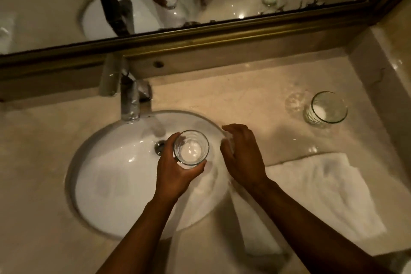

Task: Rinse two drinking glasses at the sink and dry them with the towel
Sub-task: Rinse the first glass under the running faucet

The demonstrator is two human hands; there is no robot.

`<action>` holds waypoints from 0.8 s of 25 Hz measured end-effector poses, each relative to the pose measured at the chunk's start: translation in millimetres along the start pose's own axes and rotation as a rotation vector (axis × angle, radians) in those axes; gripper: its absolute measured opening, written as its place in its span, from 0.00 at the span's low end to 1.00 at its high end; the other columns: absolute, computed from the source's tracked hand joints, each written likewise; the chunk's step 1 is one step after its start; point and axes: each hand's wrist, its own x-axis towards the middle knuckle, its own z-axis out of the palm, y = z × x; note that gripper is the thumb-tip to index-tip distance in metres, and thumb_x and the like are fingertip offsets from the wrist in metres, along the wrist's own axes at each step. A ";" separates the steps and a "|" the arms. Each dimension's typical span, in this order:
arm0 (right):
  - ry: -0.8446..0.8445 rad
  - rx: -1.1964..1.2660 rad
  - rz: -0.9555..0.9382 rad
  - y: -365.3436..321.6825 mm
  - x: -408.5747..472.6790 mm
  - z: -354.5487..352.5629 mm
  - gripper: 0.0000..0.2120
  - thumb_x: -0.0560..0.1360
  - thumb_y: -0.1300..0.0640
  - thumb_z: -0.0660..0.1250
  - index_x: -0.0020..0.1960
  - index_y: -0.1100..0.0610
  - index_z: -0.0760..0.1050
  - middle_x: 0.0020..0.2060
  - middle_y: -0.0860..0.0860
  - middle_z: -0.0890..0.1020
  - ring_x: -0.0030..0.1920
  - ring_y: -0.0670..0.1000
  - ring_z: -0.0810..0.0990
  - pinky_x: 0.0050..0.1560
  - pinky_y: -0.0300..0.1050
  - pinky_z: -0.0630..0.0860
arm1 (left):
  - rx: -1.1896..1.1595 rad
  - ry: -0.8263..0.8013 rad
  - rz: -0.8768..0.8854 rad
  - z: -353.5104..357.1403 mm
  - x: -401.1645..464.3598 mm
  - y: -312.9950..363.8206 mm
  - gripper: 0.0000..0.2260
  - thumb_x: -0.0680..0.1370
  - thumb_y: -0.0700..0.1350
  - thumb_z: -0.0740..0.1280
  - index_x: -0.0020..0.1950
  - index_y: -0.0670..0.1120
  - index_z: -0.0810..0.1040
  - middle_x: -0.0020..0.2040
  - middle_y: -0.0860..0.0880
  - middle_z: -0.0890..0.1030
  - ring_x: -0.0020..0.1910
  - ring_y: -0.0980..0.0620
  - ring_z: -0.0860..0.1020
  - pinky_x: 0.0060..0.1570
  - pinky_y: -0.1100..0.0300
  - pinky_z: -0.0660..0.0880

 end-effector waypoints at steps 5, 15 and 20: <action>0.019 0.140 -0.065 -98.8 40.5 45.1 0.18 0.80 0.53 0.63 0.69 0.54 0.73 0.60 0.50 0.77 0.56 0.47 0.77 0.57 0.51 0.78 | -0.056 0.075 -0.116 -69.9 5.3 -53.5 0.41 0.61 0.45 0.85 0.68 0.59 0.69 0.63 0.57 0.78 0.62 0.54 0.78 0.65 0.51 0.77; -0.194 -0.159 -0.037 -234.0 116.0 101.8 0.46 0.75 0.34 0.65 0.81 0.49 0.44 0.74 0.58 0.68 0.67 0.59 0.74 0.62 0.54 0.74 | -0.136 0.110 -0.080 -123.2 64.8 -86.4 0.41 0.62 0.47 0.85 0.71 0.53 0.70 0.66 0.54 0.78 0.64 0.55 0.78 0.64 0.59 0.76; -0.210 -0.262 -0.006 -251.1 134.5 118.9 0.46 0.75 0.45 0.67 0.81 0.53 0.42 0.70 0.61 0.72 0.61 0.62 0.78 0.57 0.58 0.80 | -0.124 0.056 -0.074 -125.5 83.0 -84.9 0.41 0.63 0.48 0.85 0.71 0.55 0.69 0.65 0.59 0.76 0.63 0.58 0.76 0.57 0.71 0.71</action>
